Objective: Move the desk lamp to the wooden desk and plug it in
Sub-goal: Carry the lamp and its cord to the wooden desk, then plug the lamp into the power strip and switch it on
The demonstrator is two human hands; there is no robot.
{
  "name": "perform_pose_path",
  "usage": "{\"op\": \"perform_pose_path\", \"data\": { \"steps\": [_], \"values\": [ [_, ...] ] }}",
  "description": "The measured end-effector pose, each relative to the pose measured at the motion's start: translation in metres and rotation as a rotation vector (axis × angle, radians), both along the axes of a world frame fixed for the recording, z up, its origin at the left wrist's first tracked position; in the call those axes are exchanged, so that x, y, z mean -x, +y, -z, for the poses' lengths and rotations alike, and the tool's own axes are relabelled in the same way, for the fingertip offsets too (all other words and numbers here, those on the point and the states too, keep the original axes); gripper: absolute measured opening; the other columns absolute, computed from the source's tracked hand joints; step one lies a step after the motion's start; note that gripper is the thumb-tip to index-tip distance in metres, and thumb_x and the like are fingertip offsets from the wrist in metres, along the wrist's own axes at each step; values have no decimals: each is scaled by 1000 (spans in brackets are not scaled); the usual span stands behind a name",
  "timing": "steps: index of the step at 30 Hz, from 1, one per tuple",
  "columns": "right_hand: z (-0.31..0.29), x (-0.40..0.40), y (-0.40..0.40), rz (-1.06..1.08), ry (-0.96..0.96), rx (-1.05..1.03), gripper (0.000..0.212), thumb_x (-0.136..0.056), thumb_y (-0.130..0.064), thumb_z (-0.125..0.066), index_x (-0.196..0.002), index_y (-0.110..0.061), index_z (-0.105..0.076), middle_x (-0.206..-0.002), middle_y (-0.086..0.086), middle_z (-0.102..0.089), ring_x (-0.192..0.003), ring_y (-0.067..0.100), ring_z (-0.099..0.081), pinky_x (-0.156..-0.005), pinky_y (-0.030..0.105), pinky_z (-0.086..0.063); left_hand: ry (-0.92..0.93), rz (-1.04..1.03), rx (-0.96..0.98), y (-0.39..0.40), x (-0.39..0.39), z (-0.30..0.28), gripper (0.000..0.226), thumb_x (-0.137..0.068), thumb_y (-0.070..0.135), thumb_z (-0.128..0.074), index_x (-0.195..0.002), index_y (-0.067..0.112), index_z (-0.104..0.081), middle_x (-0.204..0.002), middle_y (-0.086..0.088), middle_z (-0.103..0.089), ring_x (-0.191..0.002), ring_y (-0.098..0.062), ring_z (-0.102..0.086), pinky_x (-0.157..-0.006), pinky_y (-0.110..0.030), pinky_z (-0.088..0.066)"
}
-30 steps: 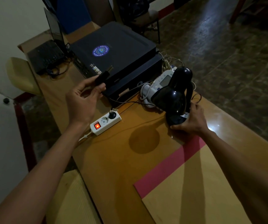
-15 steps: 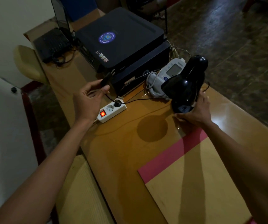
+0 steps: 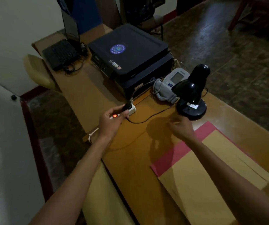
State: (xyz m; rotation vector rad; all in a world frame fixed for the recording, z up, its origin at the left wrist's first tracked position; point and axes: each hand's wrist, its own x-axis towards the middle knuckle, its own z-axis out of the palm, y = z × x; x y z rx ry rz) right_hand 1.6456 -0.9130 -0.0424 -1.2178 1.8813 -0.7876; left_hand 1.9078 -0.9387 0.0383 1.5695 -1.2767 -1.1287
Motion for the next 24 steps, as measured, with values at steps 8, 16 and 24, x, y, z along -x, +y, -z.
{"op": "perform_pose_path", "data": {
  "steps": [8, 16, 24],
  "values": [
    [-75, -138, 28, -104, -243, 132, 17, -101, -43, -57, -103, -37, -73, -93, -25, -69, -90, -6, -68, -67, 11, -52, 116, -34, 8, 27, -14, 27, 25, -81, 20, -83, -103, 17, -71, -96, 8, -77, -85, 3, -73, -68, -18, -59],
    [-44, -158, -11, -104, -171, -24, 22, -103, -40, -55, -109, -29, -72, -89, -11, -73, -75, -2, -68, -59, 13, -48, 28, 74, 42, 22, -45, 55, 19, -87, 30, -77, -105, 29, -73, -94, 21, -74, -91, 4, -70, -67, -13, -57],
    [-54, -140, -99, -575, 542, -79, 24, -95, -25, -70, -117, -17, -73, -104, 0, -71, -83, 12, -66, -66, 21, -54, -539, 145, -61, -50, -94, 111, 65, -79, 40, -81, -136, 27, -52, -138, 0, -51, -129, -20, -46, -100, -40, -48]
  ]
}}
